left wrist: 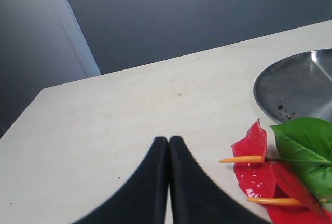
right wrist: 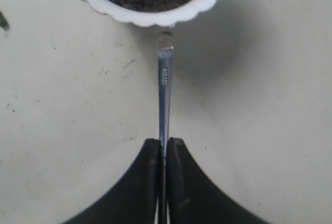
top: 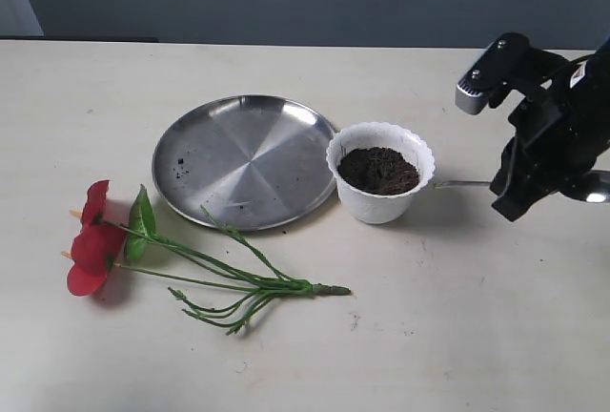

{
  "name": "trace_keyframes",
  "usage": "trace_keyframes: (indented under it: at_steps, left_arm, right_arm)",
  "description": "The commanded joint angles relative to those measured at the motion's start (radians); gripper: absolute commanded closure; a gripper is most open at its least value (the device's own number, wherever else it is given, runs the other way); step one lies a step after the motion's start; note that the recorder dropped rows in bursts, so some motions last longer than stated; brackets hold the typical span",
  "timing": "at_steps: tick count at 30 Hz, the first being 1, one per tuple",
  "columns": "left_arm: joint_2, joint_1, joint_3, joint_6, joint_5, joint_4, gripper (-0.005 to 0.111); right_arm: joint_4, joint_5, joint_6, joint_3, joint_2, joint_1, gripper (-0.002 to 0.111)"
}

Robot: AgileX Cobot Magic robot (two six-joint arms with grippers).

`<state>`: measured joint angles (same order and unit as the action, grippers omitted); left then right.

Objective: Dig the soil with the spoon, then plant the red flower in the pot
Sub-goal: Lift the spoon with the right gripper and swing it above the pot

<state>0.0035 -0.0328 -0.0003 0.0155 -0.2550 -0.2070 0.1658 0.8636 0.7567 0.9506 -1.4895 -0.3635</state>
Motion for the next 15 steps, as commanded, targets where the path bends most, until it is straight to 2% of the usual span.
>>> trace_keyframes:
  at_steps: [1, 8, 15]
  left_arm:
    - [-0.004, 0.001, 0.000, -0.005, 0.011, 0.003, 0.106]
    - [-0.004, 0.001, 0.000, -0.005, 0.011, 0.003, 0.106]
    - [-0.004, 0.001, 0.000, -0.005, 0.011, 0.003, 0.106]
  right_arm:
    - [-0.037, 0.032, -0.056, 0.002, -0.010, 0.001, 0.109]
    - [-0.166, 0.035, -0.284, 0.002, -0.011, 0.001, 0.109]
    - [-0.152, -0.145, -0.353, 0.002, 0.007, 0.001, 0.109]
